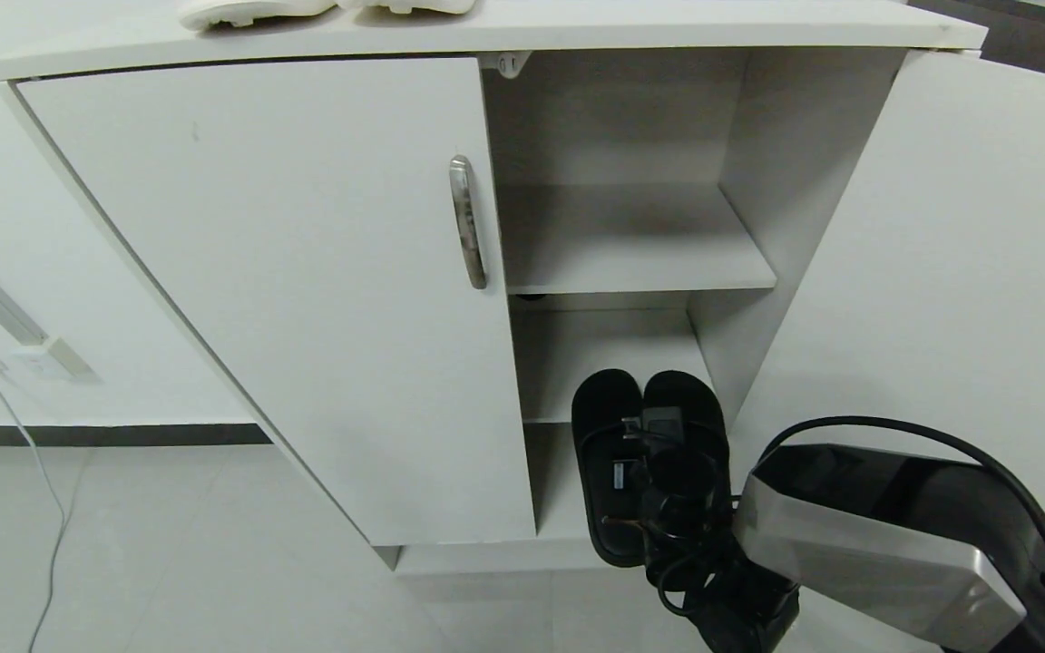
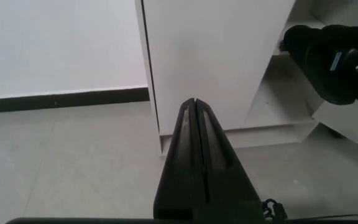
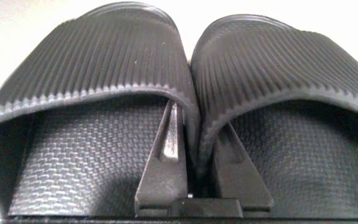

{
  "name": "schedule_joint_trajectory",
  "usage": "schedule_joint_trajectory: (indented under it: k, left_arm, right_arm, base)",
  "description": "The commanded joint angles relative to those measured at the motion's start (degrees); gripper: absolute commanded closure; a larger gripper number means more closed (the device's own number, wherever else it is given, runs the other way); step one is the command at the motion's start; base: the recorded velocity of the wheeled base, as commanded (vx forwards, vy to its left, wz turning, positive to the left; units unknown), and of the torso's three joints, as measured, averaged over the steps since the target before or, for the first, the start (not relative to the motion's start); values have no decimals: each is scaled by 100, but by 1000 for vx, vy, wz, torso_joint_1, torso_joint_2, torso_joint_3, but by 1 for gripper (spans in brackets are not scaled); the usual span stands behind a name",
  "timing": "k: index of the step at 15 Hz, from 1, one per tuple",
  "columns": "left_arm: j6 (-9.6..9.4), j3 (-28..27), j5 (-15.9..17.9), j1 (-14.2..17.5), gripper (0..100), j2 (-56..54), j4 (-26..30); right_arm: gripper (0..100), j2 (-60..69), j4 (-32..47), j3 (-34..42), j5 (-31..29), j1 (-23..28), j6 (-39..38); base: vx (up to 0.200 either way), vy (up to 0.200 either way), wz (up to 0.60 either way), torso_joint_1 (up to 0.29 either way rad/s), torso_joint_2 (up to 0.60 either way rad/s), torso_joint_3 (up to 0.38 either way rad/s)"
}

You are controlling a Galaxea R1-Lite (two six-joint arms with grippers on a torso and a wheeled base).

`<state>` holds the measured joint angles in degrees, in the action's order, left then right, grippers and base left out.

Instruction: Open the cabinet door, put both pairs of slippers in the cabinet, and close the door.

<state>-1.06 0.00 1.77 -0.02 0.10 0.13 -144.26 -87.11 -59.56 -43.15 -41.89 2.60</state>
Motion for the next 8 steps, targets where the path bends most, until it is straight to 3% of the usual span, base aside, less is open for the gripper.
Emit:
schedule_joint_trajectory:
  k: [1, 8]
  left_arm:
    - [1, 0, -1, 2, 100, -1, -5]
    - [18, 0, -10, 2, 100, -1, -5]
  right_arm:
    - [100, 47, 124, -64, 106, 93, -5]
    - [100, 39, 1882, -1444, 686, 436, -374]
  base:
    - [0, 0, 0, 0, 0, 0]
    - [0, 0, 0, 0, 0, 0]
